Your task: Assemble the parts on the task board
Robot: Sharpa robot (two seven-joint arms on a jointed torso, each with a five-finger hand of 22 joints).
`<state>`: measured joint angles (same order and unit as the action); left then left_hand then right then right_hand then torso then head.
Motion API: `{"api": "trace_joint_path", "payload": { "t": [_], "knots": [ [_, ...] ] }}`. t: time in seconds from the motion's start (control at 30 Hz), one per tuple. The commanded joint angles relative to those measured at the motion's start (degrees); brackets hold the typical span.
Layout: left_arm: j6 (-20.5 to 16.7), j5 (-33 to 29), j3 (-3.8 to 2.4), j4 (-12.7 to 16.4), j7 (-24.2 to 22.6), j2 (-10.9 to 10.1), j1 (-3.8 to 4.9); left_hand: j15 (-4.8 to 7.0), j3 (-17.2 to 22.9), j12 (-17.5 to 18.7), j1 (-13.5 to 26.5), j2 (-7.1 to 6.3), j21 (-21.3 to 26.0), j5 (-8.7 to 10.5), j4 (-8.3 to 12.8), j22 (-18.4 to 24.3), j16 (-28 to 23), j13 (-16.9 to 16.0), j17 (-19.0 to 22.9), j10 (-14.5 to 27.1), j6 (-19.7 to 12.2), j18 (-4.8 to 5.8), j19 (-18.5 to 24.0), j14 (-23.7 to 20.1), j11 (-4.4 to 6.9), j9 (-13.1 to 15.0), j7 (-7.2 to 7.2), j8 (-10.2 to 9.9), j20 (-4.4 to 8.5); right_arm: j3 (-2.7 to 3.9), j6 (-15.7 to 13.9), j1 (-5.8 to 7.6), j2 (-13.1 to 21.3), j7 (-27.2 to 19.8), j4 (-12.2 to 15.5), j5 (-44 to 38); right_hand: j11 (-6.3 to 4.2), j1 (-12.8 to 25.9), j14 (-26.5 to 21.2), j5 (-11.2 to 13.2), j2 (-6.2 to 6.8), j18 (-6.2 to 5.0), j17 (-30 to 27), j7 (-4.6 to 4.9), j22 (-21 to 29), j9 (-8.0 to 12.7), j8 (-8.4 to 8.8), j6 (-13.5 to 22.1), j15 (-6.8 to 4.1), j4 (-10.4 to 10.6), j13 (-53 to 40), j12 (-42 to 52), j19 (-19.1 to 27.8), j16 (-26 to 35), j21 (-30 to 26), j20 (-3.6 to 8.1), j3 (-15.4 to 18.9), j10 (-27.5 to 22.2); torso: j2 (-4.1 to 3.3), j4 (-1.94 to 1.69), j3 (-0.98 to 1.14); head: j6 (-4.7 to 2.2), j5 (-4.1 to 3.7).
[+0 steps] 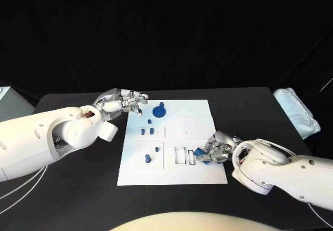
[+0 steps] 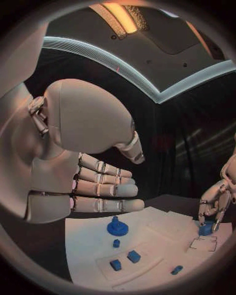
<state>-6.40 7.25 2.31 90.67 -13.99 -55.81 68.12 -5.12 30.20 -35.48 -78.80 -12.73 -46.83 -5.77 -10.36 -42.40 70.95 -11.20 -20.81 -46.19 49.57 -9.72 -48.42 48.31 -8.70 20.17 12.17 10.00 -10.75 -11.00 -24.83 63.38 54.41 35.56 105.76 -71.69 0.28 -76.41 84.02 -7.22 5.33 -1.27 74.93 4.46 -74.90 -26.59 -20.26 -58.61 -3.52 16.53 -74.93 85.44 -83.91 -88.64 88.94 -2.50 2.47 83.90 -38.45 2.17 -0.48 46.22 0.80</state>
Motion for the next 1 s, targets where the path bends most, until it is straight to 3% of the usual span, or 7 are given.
{"api": "trace_joint_path", "payload": {
  "t": [0.03, 0.2, 0.4, 0.73, 1.0],
  "knots": [
    [1.01, -0.14, -0.04, 0.12, -0.21, 0.06, 0.02, -0.08, 0.12, -0.27, 0.27, 0.27, 0.34, 0.32, -0.37, 0.05, -0.29, 0.05, -0.06, 0.48, -0.48, -0.80, -0.51, 0.17, -0.05, -0.06, -0.11, 0.33, -0.09, -0.21, -2.62, 0.49, 0.44, -0.75, 1.27, 4.21, -0.41, 1.05, 5.35, 0.04, -0.38, 1.16, 12.08, -0.24, -14.95, -0.54, -0.50, -0.61, -0.39, 0.11, -11.43, 0.41, -5.99, -0.27, 0.51, 0.47, -0.37, 3.59, 0.03, 0.05, -0.01, -0.04, -0.08],
    [1.04, -0.14, -0.04, 0.05, -0.18, 0.16, 0.02, -0.08, 0.12, -0.27, 0.27, 0.27, 0.34, 0.32, -0.37, 0.05, -0.29, 0.05, -0.06, 0.48, -0.48, -0.80, -0.51, 0.17, -0.05, -0.06, -0.11, 0.33, -0.09, -0.04, -3.98, 2.49, 1.03, -1.84, 3.50, 7.50, -0.55, 1.77, 5.44, 0.07, -0.79, 1.27, 12.53, -0.39, -15.10, -0.47, -0.58, -1.00, -0.50, 0.14, -11.53, 0.48, -6.09, -0.43, 1.06, 0.55, -0.79, 3.70, 0.06, 0.04, -0.05, -0.07, -0.23],
    [1.10, -0.14, -0.04, 0.04, -0.15, 0.22, 0.02, -0.08, 0.03, -0.30, 0.20, 0.30, 0.43, 0.29, -0.47, 0.13, -0.30, 0.05, -0.10, 0.53, -0.55, -0.80, -0.57, 0.17, -0.05, -0.09, -0.10, 0.35, -0.09, 0.02, -3.20, 3.34, 0.15, -2.45, 3.69, 10.38, -0.62, 2.37, 5.40, 0.10, -0.97, 1.25, 12.38, -0.48, -15.07, -0.41, -0.60, -1.24, -0.55, 0.13, -10.84, -0.36, -6.07, -0.37, 0.97, 0.60, -0.97, 3.25, -0.07, -0.06, -0.02, -0.28, -0.30],
    [1.28, -0.14, -0.04, 0.11, -0.03, 0.16, 0.03, -0.08, 0.01, -0.30, 0.19, 0.30, 0.44, 0.29, -0.48, 0.14, -0.31, 0.05, -0.10, 0.54, -0.57, -0.80, -0.58, 0.17, -0.05, -0.10, -0.10, 0.35, -0.09, -0.03, -0.99, 2.51, -3.84, -2.47, 1.56, 12.97, -0.73, 3.72, 5.45, 0.15, -1.24, 1.27, 12.64, -0.60, -15.10, -0.28, -0.60, -1.62, -0.64, 0.18, -10.93, -0.35, -6.09, -0.46, 1.06, 0.68, -1.11, 3.33, -0.11, -0.07, 0.01, -0.12, -0.10],
    [1.48, -0.14, -0.04, 0.14, 0.13, 0.13, 0.03, -0.07, -0.05, -0.31, 0.11, 0.27, 0.49, 0.29, -0.49, 0.18, -0.32, 0.05, -0.13, 0.57, -0.64, -0.80, -0.61, 0.16, -0.05, -0.13, -0.09, 0.35, -0.08, -0.04, -1.66, 2.26, -6.11, -1.64, -0.43, 10.90, -0.89, 6.07, 5.64, 0.15, -1.31, 1.27, 13.50, -0.79, -15.10, -0.17, -0.67, -2.09, -0.77, 0.21, -11.30, -0.03, -6.09, -0.77, 1.06, 0.78, -1.20, 3.64, -0.08, 0.00, 0.01, 0.01, -0.04]
  ]
}}
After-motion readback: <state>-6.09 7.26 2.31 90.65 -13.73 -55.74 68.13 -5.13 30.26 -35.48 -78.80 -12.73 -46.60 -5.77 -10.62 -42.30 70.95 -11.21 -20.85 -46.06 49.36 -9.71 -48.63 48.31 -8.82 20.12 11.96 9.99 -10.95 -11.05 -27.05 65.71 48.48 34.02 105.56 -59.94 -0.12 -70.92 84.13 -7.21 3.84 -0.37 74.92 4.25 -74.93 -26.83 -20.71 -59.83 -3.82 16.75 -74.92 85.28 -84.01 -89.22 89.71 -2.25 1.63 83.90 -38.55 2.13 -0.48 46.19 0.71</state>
